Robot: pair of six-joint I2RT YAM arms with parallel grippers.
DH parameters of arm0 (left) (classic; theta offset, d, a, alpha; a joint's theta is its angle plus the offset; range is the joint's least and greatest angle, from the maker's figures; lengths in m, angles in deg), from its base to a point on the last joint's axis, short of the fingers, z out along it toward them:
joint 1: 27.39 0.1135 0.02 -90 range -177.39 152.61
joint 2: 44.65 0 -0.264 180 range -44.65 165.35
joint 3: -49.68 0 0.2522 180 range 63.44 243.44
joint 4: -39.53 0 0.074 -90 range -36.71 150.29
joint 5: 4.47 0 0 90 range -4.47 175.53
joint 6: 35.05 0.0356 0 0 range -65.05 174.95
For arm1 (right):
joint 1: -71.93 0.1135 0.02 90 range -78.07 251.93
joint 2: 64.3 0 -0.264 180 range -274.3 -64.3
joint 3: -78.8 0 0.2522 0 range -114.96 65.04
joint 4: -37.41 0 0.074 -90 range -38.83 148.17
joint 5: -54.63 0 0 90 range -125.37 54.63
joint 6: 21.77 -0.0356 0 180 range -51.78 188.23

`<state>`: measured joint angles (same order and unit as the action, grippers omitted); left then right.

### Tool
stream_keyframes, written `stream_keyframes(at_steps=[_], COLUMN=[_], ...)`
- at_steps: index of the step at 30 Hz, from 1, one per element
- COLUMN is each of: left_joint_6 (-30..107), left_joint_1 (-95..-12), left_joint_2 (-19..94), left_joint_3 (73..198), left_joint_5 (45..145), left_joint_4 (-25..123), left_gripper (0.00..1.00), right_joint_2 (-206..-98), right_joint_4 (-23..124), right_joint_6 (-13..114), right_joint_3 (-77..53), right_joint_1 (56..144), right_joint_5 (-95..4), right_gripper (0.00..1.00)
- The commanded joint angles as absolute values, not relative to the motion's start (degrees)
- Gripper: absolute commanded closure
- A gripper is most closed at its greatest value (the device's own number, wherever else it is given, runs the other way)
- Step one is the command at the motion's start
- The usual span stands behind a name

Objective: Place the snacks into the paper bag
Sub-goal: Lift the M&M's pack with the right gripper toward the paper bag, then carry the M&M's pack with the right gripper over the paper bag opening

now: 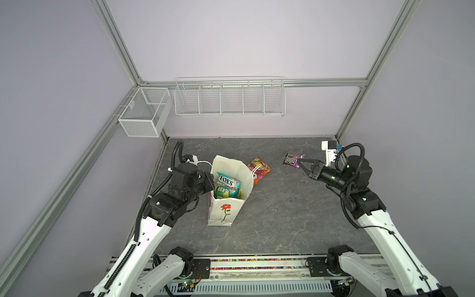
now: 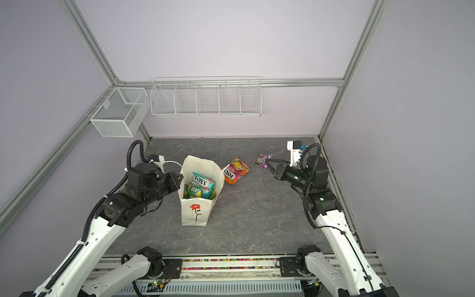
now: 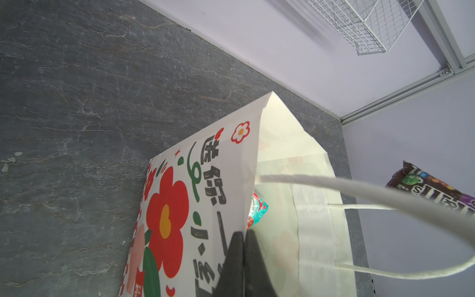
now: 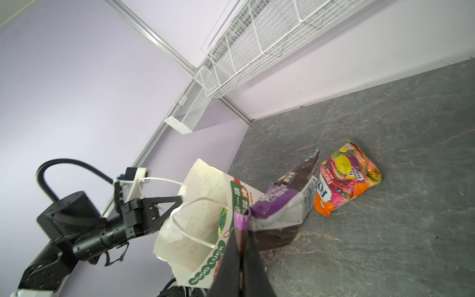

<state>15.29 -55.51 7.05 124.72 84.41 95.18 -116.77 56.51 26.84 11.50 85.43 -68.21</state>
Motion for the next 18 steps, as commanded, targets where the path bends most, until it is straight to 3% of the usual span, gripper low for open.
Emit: stream_keyframes(at_steps=[1,18], left_joint_6=[14.7,14.3], left_joint_1=[-55.4,-55.8], left_joint_2=[6.9,6.5], left_joint_3=[125.4,124.8], left_joint_5=[85.3,85.1], left_joint_4=[92.0,91.9], left_gripper=[1.00,1.00], right_joint_2=[-115.4,-115.6], right_joint_4=[55.4,54.7], right_joint_6=[28.3,31.1], right_joint_3=[9.1,2.5], right_joint_1=[87.4,96.3], right_joint_5=[-68.8,-67.4], right_gripper=[0.93,0.93])
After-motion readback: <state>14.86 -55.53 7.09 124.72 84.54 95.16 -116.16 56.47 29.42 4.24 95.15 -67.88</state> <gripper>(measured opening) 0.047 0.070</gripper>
